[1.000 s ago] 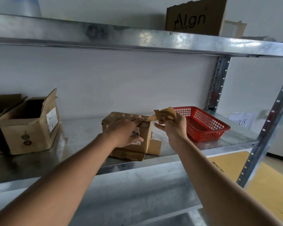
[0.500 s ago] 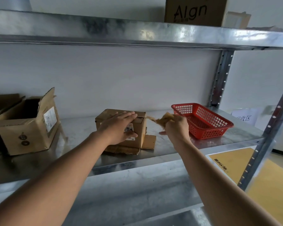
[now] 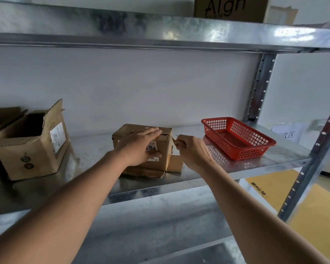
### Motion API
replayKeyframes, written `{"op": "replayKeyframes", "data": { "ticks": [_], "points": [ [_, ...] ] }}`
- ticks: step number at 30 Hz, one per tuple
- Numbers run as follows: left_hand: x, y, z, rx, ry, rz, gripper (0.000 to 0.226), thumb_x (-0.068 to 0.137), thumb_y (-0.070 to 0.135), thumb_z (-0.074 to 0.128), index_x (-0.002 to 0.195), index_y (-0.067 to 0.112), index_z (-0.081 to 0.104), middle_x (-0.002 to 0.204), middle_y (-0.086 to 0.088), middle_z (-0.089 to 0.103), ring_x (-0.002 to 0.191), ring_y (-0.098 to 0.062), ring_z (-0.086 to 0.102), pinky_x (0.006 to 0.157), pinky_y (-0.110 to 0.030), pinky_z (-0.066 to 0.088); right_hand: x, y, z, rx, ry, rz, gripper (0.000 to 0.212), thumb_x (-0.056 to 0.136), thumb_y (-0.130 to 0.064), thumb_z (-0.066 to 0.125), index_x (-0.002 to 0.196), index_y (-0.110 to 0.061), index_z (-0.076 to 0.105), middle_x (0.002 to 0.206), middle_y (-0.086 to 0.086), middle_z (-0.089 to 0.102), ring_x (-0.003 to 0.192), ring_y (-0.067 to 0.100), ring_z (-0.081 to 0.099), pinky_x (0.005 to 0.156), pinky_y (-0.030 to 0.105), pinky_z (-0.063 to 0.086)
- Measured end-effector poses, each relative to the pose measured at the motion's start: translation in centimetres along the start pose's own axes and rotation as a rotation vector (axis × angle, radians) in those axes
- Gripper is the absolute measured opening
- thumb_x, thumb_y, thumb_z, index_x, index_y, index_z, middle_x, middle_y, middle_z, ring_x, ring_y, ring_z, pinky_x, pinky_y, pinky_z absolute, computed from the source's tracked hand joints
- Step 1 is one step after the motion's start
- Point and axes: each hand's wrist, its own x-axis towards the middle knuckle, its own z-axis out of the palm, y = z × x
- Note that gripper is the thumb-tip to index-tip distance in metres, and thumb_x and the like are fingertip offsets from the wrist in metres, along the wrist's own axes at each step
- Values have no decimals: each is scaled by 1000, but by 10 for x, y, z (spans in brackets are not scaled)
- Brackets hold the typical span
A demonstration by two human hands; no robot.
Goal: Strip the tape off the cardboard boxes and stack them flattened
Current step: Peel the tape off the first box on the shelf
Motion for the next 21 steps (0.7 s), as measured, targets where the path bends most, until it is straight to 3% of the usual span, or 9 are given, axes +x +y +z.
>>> {"op": "replayKeyframes", "data": {
  "ticks": [4,7,11,15,17,19,21],
  "points": [
    [2,-2,1,5,-10,0,90,89,68,61,163,36,21,169,17,20,155,-13,22,123,-44,26,-4,0,9,-95,70,-18,28,100,-10,49,80,-3,67,74,13,67,65,33,63,53,31,36],
    [2,-3,2,0,-2,8,90,89,68,60,163,35,21,169,17,20,155,-12,22,124,-43,24,-4,4,11,52,106,42,31,94,-10,53,67,1,60,65,17,63,54,26,47,53,32,28],
    [1,-6,2,-15,-2,24,90,88,69,59,163,36,22,169,18,20,155,-11,22,123,-42,27,-12,4,14,308,174,69,30,80,-18,49,56,0,49,52,4,41,53,16,32,53,32,23],
    [1,-11,0,-69,-15,45,89,88,67,64,162,38,25,168,20,23,154,-10,23,125,-43,28,-19,6,15,408,186,88,35,75,-34,41,54,-6,48,51,-3,41,52,13,35,51,35,27],
    [2,-12,-2,-87,-22,43,89,86,70,66,161,38,28,166,21,26,152,-9,28,125,-44,26,-17,4,11,537,184,123,41,81,-37,43,61,-1,47,57,1,42,57,15,40,51,39,36],
    [5,-4,-7,-85,-34,9,90,79,83,59,153,35,39,159,19,38,143,-12,40,121,-44,30,-8,1,6,705,115,192,51,90,-42,55,81,9,52,70,11,50,66,23,51,59,39,47],
    [9,12,-10,-26,0,1,87,71,95,53,128,30,49,132,11,53,114,-17,53,106,-44,42,0,0,5,829,31,244,44,93,-30,72,93,11,54,83,22,63,78,33,68,67,34,59]
  ]
}}
